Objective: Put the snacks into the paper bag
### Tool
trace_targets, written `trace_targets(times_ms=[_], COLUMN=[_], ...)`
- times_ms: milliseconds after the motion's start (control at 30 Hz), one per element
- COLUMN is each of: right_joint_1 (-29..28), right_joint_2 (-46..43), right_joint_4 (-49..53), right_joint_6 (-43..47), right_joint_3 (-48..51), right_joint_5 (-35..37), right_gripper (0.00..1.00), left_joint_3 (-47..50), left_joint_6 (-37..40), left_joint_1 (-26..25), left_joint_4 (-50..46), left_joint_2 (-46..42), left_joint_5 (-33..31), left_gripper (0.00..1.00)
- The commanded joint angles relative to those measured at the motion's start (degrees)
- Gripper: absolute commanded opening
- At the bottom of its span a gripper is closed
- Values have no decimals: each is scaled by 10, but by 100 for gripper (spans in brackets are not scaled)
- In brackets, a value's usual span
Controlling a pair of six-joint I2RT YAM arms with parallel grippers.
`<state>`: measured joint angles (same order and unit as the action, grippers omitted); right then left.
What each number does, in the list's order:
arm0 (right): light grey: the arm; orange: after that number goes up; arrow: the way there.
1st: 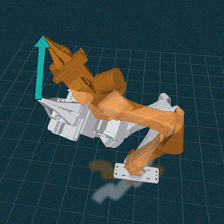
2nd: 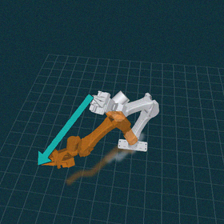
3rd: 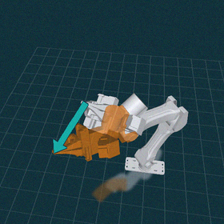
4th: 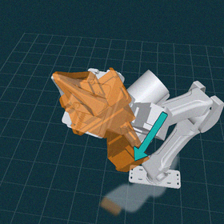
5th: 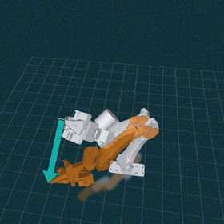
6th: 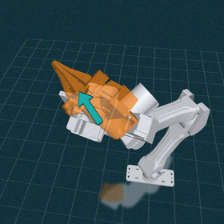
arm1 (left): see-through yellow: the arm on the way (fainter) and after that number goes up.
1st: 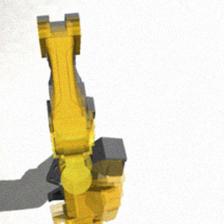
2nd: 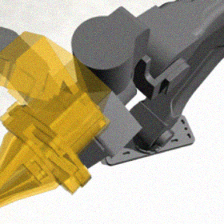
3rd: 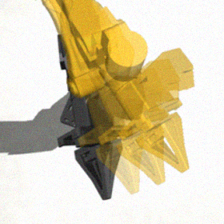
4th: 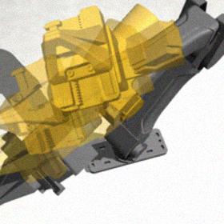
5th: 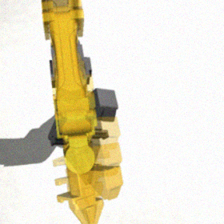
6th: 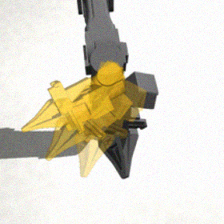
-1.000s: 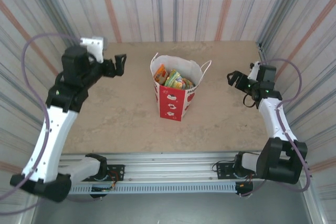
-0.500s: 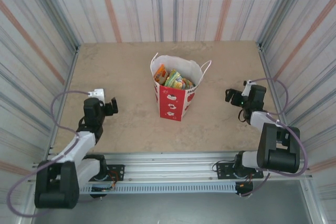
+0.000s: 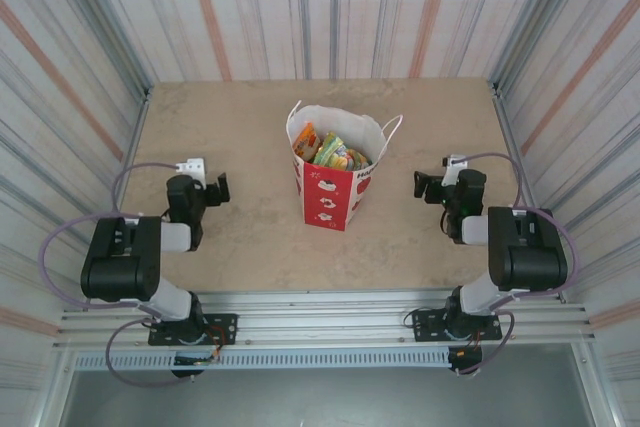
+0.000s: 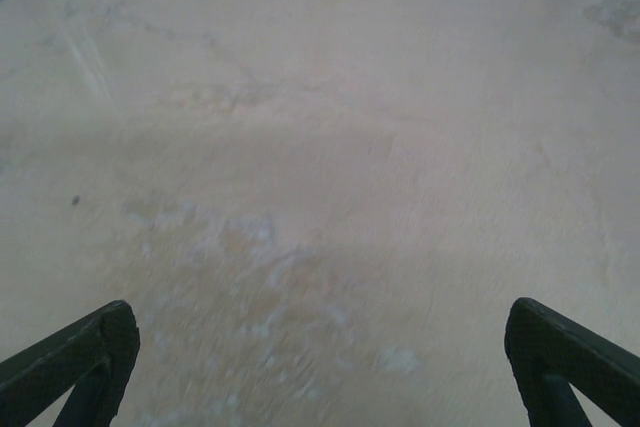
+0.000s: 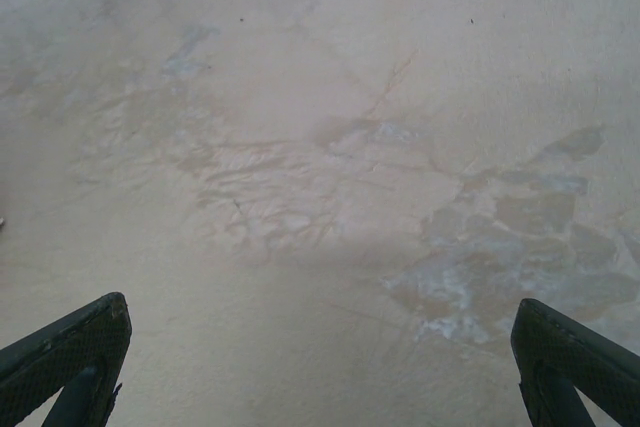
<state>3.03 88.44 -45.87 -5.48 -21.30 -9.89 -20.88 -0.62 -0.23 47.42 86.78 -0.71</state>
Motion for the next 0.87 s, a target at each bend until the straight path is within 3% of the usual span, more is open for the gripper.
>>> trace_targets(times_ms=[0,233,833], right_joint_1=[2,-4,-3], right_joint_2=[2,1,0], right_joint_4=[-6,-15,-14], right_joint_6=[3,6,6], right_joint_3=[-20,-15,-15], right_joint_5=[73,86,85], right_gripper=[100,100,100], left_joint_3=[-11,-16,-17], left_joint_6=[18,34,31], left_joint_1=[-7,-28,-23], left_joint_4=[15,-4,-6], left_joint_2=[1,-4,-4], left_joint_5=[-39,-61,-54], left_gripper=[99,99,99])
